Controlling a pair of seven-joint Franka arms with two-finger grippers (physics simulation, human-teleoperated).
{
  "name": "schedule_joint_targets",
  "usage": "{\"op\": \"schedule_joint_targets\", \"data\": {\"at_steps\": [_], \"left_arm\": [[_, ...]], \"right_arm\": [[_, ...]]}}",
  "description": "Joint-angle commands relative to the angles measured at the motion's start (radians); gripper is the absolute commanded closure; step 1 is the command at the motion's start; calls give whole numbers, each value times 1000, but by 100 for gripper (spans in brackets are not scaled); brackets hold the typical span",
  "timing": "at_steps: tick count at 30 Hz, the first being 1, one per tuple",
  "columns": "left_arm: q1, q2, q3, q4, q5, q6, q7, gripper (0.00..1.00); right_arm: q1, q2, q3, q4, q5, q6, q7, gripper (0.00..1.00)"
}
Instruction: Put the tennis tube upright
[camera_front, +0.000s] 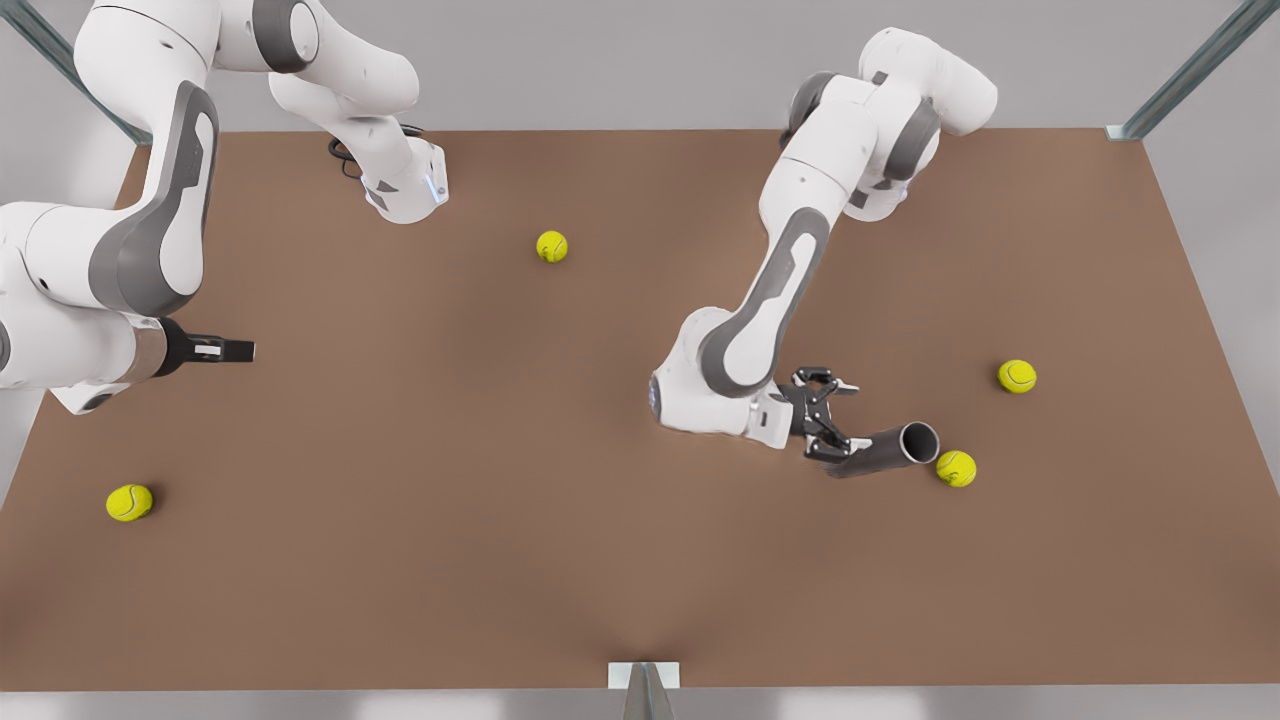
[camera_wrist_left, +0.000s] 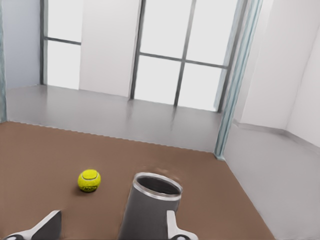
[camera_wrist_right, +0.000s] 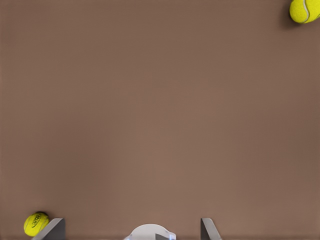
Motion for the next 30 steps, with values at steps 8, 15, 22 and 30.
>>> {"op": "schedule_joint_targets", "data": {"at_steps": [8,15,22,30], "left_arm": [[405,-333,45,155,-925,-1,2119,0],[611,-614,-178,-115,-889,69,2346,0],[637,-520,-190,-99,-881,97,2337,0],[634,-502,-192,-63,-881,111,2340,0]], "right_arm": [[0,-1,0,0,0,0,-1,0],[2,-3,0,5,-1,0,-2,0],[8,-1,1,35,-3,15,-1,0],[15,16,0,85,-18,33,22,0]]}}
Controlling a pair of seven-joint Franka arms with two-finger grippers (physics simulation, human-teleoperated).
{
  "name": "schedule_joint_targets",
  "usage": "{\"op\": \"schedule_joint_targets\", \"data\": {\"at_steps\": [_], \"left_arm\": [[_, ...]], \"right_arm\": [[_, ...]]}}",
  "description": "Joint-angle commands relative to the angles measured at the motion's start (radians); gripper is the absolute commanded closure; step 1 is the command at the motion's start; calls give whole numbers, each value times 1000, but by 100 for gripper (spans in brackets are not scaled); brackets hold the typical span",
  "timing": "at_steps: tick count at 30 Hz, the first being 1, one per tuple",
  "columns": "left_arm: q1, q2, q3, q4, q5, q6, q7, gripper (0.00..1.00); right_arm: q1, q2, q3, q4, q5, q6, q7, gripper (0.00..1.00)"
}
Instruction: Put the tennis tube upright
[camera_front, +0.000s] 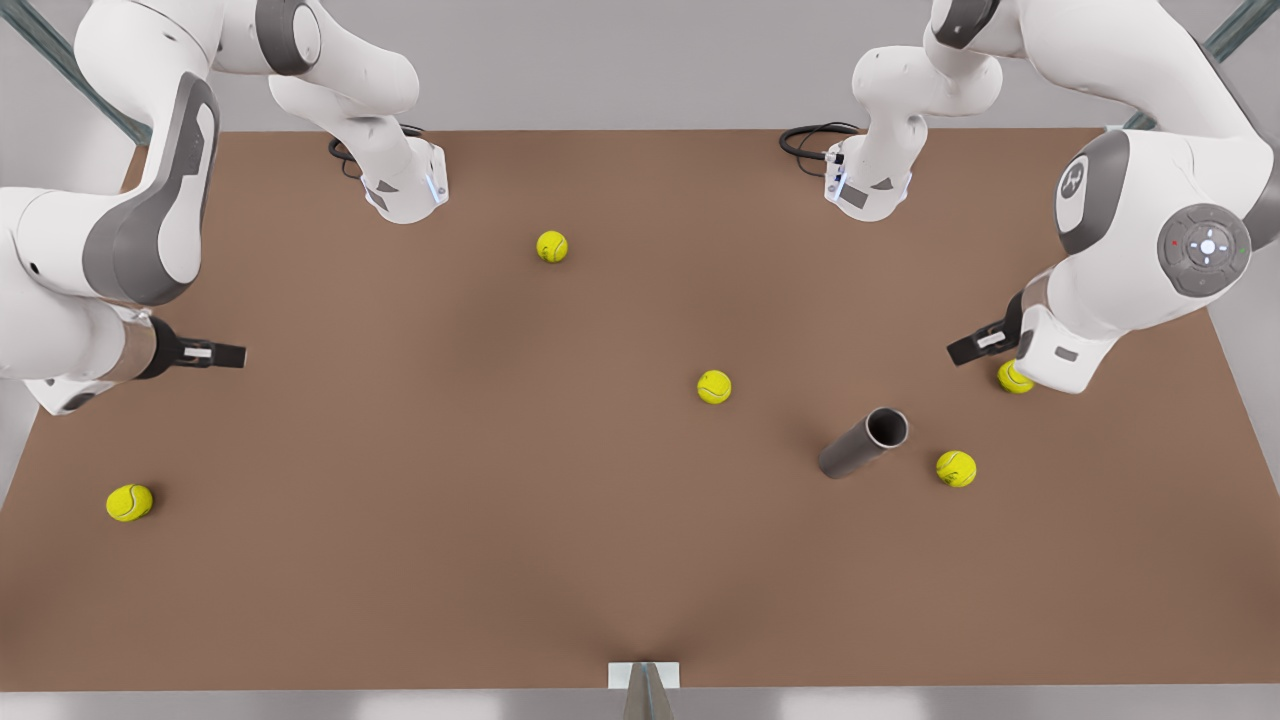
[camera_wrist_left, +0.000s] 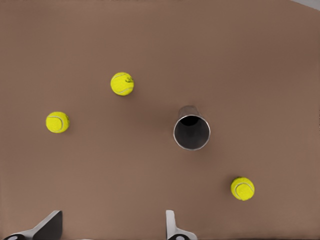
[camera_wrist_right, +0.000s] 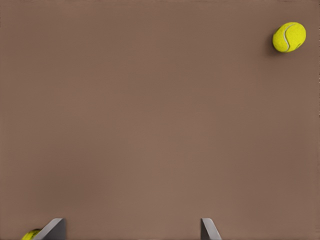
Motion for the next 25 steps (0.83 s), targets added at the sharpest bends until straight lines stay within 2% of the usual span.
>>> {"op": "schedule_joint_targets", "data": {"at_steps": [1,25], "left_arm": [[0,-1,0,1,1,9,521,0],[-17,-3,0,1,22,9,495,0]], "right_arm": [[-2,2,0,7,-1,7,18,0],[-8,6,-2,7,8,5,7,0]]}}
